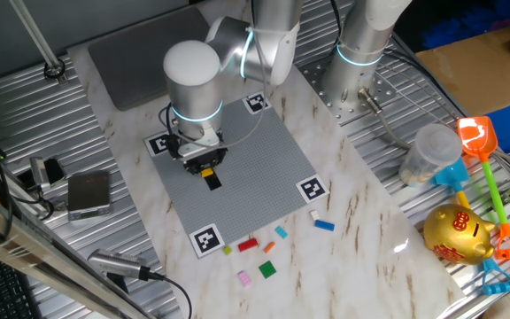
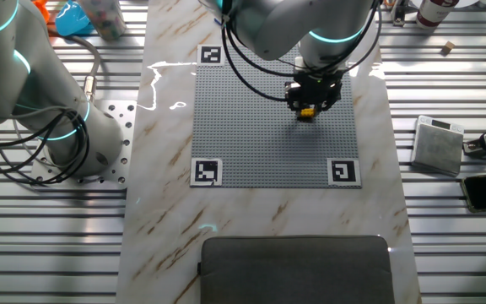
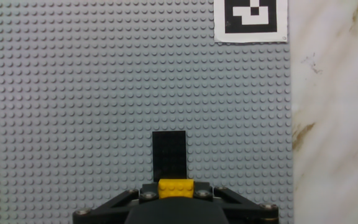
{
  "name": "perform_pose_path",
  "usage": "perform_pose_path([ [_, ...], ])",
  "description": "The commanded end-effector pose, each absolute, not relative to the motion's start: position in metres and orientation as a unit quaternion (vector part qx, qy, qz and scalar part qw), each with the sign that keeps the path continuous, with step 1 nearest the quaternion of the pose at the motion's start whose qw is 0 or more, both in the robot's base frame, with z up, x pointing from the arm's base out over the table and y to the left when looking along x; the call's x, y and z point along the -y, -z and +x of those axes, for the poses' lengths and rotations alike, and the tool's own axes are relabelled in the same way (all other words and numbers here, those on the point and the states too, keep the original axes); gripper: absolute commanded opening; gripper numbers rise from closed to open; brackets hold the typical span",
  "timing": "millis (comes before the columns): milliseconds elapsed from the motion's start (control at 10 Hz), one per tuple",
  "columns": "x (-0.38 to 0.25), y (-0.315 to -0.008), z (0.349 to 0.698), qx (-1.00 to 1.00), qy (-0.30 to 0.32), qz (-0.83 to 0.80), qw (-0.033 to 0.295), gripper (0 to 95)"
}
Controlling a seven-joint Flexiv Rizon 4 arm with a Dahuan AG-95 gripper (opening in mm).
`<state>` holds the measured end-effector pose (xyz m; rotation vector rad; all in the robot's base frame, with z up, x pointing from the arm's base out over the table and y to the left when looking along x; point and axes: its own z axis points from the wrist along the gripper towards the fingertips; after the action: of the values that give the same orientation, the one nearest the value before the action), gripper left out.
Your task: Build with small Lego blocks
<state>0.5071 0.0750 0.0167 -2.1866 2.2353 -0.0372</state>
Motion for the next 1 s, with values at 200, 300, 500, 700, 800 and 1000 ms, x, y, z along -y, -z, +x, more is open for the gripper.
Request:
perform_pose_path([
  [200, -0.074, -0.0037, 0.5055, -0.711, 0.014, -0.703, 0.011, 0.0],
  [300, -0.0727, -0.0024, 0.5058, -0.709, 0.012, -0.705, 0.013, 0.0],
  [500, -0.0722, -0.0016, 0.506, -0.709, 0.009, -0.705, 0.012, 0.0],
  [700, -0.0719, -0.0004, 0.5063, -0.709, 0.01, -0.705, 0.014, 0.0],
  [800, -0.071, 0.0022, 0.5066, -0.71, 0.009, -0.704, 0.012, 0.0],
  [1000, -0.0706, 0.0037, 0.5066, -0.712, 0.006, -0.702, 0.013, 0.0],
])
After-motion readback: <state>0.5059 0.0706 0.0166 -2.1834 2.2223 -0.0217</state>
